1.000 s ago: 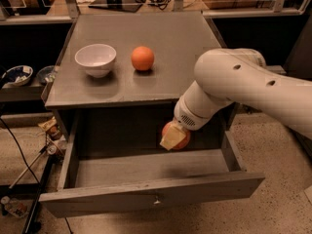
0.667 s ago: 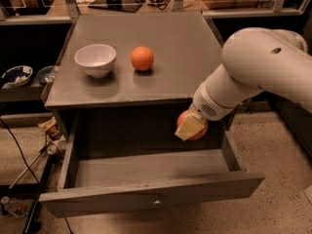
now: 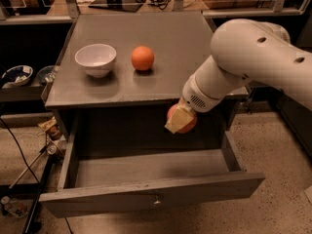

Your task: Pick apple from top drawer and place on counter

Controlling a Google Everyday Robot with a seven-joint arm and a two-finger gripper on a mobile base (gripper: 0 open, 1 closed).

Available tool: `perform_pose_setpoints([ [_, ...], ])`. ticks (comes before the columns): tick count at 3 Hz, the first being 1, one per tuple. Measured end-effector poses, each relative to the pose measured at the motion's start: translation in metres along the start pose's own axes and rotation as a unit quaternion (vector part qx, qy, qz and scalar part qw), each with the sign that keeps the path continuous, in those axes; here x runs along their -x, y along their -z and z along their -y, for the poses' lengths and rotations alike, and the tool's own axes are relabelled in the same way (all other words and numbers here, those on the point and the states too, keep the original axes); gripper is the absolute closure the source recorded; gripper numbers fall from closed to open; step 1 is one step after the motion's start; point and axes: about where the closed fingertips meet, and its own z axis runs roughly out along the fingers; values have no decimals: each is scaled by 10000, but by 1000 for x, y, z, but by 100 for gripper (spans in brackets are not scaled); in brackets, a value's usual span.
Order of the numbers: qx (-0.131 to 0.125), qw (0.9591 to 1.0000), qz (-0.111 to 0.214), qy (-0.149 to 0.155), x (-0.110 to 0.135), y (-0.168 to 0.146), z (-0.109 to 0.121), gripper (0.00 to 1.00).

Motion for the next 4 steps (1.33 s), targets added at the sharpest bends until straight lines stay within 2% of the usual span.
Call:
perform_pose_setpoints([
  [1, 2, 10000, 2, 5, 1, 0, 0, 100],
  [3, -238, 9991, -85, -355, -5, 42, 48, 100],
  [4, -258, 9990, -70, -357, -4, 45, 49, 100],
])
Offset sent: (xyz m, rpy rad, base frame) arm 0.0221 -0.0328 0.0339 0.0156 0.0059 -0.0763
